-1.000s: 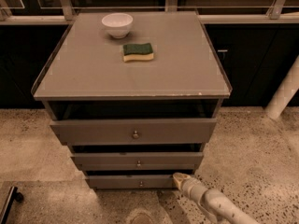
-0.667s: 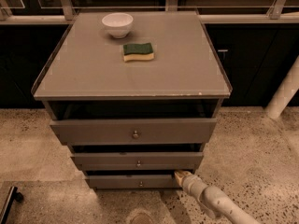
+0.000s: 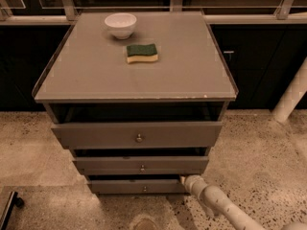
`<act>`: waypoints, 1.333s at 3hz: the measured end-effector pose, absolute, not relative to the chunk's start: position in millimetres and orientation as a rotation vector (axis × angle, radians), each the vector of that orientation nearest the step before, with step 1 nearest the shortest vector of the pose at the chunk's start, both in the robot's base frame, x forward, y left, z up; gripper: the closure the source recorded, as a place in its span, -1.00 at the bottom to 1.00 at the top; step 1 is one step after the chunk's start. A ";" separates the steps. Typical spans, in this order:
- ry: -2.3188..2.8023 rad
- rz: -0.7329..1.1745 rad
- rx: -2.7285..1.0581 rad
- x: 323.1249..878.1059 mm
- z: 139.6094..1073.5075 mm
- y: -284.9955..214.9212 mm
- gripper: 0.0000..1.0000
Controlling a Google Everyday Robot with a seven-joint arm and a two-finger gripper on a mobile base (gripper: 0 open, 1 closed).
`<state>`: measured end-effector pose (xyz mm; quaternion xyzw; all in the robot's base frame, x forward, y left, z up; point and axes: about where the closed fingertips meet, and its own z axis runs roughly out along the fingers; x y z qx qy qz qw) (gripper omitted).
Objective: Open bottom drawer
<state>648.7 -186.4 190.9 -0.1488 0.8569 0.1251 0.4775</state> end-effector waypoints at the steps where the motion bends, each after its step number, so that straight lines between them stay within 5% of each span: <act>1: 2.093 0.305 -0.363 649.5 190.6 -186.6 1.00; 4: 2.155 0.324 -0.411 642.4 186.2 -180.6 1.00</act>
Offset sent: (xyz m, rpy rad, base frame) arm -0.0157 0.0059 -0.0189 -0.0510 0.1317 0.0817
